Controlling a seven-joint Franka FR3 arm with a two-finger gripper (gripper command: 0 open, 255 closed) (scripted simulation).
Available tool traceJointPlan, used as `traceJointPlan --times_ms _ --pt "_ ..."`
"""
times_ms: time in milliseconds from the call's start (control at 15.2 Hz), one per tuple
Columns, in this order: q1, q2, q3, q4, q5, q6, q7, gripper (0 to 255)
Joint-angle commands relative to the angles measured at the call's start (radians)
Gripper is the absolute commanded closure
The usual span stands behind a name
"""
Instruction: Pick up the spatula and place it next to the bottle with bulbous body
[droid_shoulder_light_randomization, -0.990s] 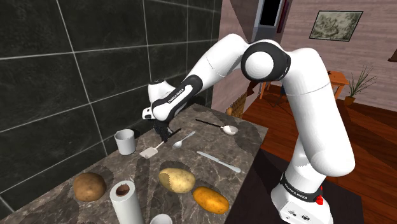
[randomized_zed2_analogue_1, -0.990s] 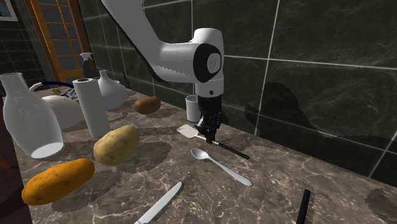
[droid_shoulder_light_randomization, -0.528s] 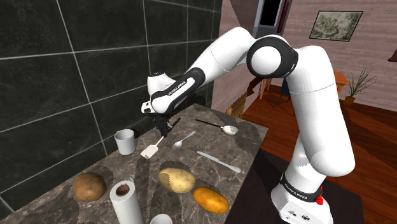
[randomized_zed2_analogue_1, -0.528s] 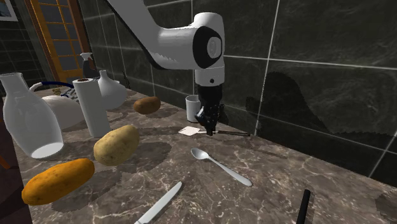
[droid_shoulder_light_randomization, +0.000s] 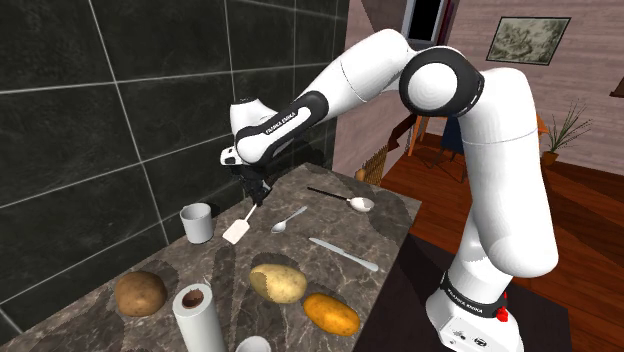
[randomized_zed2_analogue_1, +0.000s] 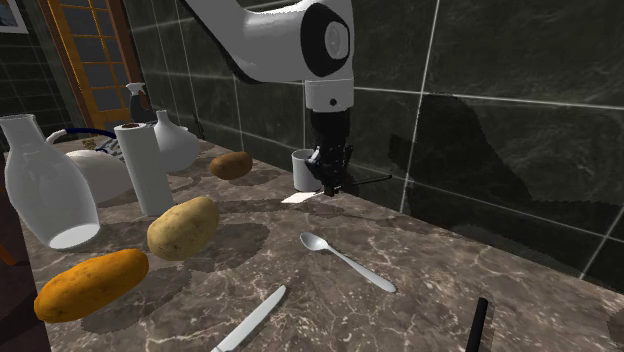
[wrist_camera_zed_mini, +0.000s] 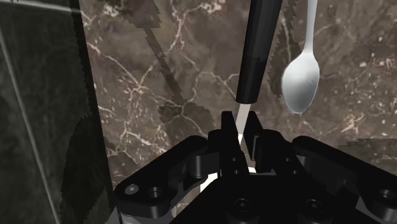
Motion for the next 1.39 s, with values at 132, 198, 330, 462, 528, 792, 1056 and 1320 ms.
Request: traceJointPlan --times_ms 132,198,330,462,528,792,1056,1320 --pt "-0.001 -0.024 0.0 0.021 0.002 -0.046 -0.005 255" --pt "-0.001 -0.031 0.0 0.026 0.002 -0.057 -0.006 255" --pt "-0.001 -0.043 0.0 0.035 0.002 -0.079 -0.007 255" --pt "-0.001 -0.055 0.0 0.046 0.003 -0.101 -0.008 255" --pt "-0.001 -0.061 0.0 0.052 0.003 -0.112 -0.009 255" --pt "-0.001 -0.082 0.001 0.076 0.004 -0.158 -0.012 255" --pt "0.0 -0.1 0.001 0.105 0.005 -0.205 -0.015 255" --pt "0.0 -0.116 0.001 0.137 0.006 -0.253 -0.018 255"
